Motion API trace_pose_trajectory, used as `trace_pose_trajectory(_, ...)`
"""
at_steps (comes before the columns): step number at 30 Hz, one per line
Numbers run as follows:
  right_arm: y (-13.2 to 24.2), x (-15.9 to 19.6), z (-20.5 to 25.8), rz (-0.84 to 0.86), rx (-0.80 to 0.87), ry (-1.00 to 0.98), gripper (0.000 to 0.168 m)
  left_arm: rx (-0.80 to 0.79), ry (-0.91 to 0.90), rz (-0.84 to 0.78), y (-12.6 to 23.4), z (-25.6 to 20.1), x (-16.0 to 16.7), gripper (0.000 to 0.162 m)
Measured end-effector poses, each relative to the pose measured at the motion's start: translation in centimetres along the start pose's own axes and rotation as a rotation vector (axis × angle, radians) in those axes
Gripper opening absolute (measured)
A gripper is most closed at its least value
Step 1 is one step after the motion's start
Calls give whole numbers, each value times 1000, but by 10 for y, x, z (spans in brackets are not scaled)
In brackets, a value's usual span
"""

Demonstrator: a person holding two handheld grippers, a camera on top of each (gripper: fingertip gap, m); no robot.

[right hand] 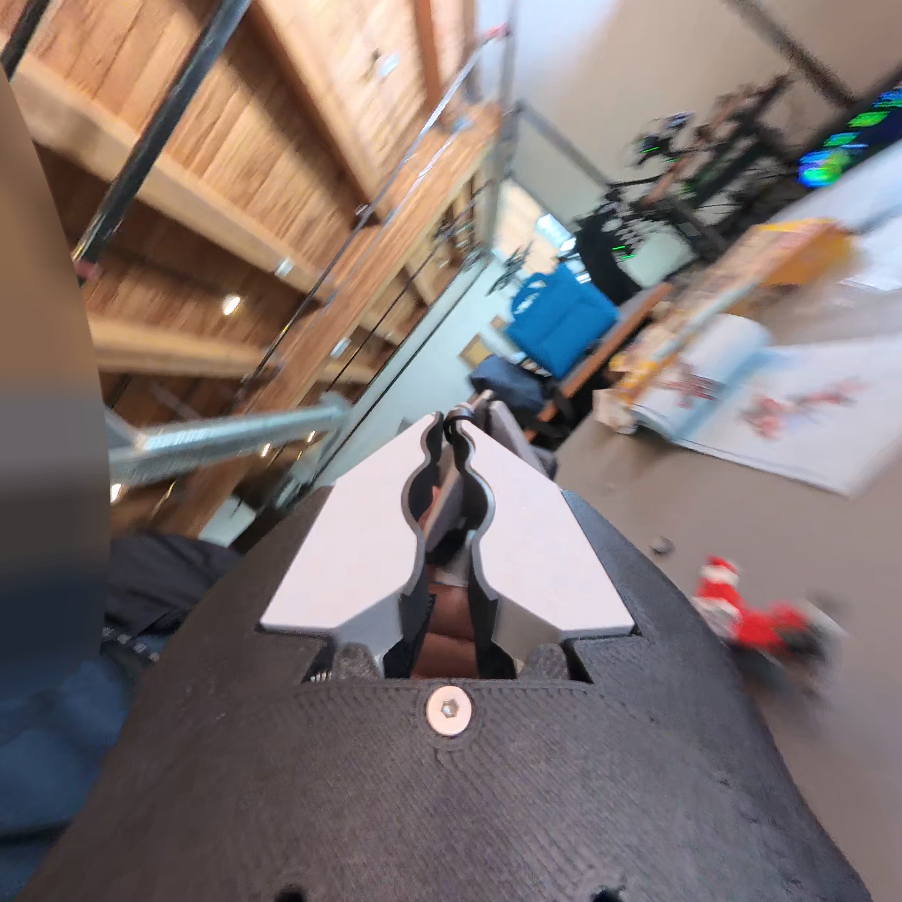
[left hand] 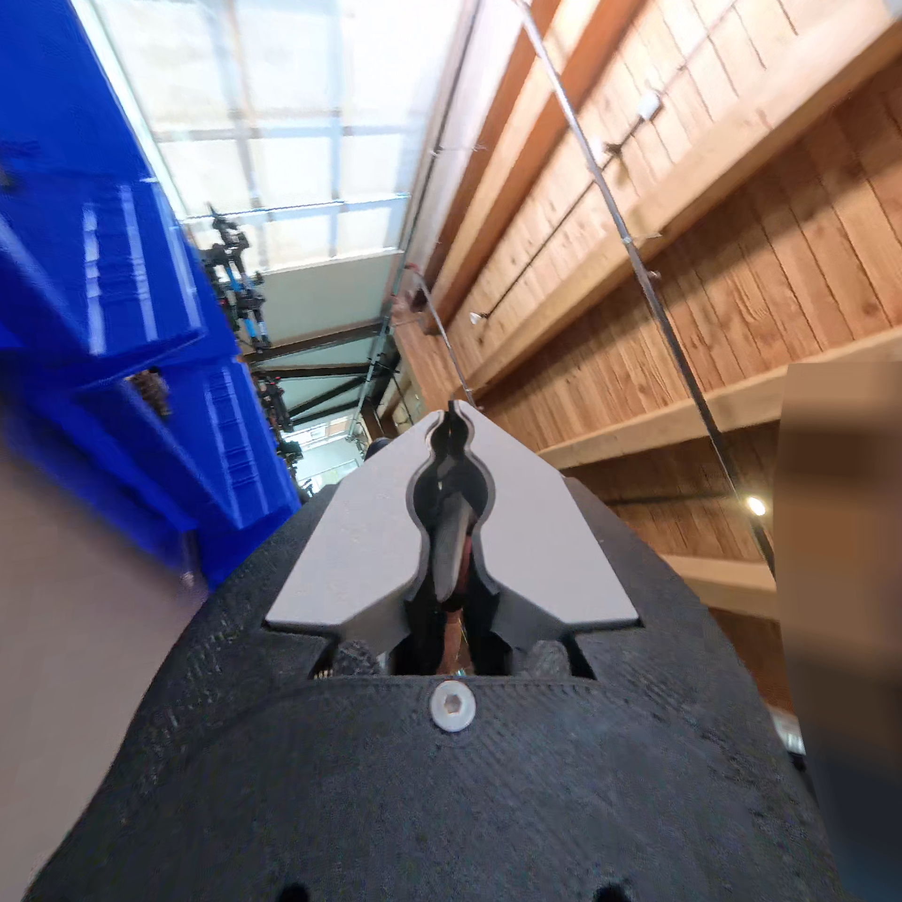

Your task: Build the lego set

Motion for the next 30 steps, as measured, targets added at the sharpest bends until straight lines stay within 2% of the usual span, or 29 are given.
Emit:
trace_pose_trajectory(5,38,10,-41,-102,105,-119,2,-194,-2,-17,3,41,12,0)
trace_pose_trajectory(10,58,14,-65,-142,141,-189,2,-301,-56,-21,5,60,18,0)
trace_pose_trajectory(17,58,18,-74,-200,71,-260,1,-325,-143,-11,1,58,21,1)
trace_pose_trajectory(30,57,22,-73,-199,122,-212,2,-387,-155,-28,9,64,23,1)
Point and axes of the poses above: each gripper's, where its closed fingertips meet, y back along the fingers, x out of its underside, z = x × y across the jaws, the point moved 10 cm from there along y, back along the fingers, and after that the axes turned 11 degrees about -z, right-handed, at the moved point
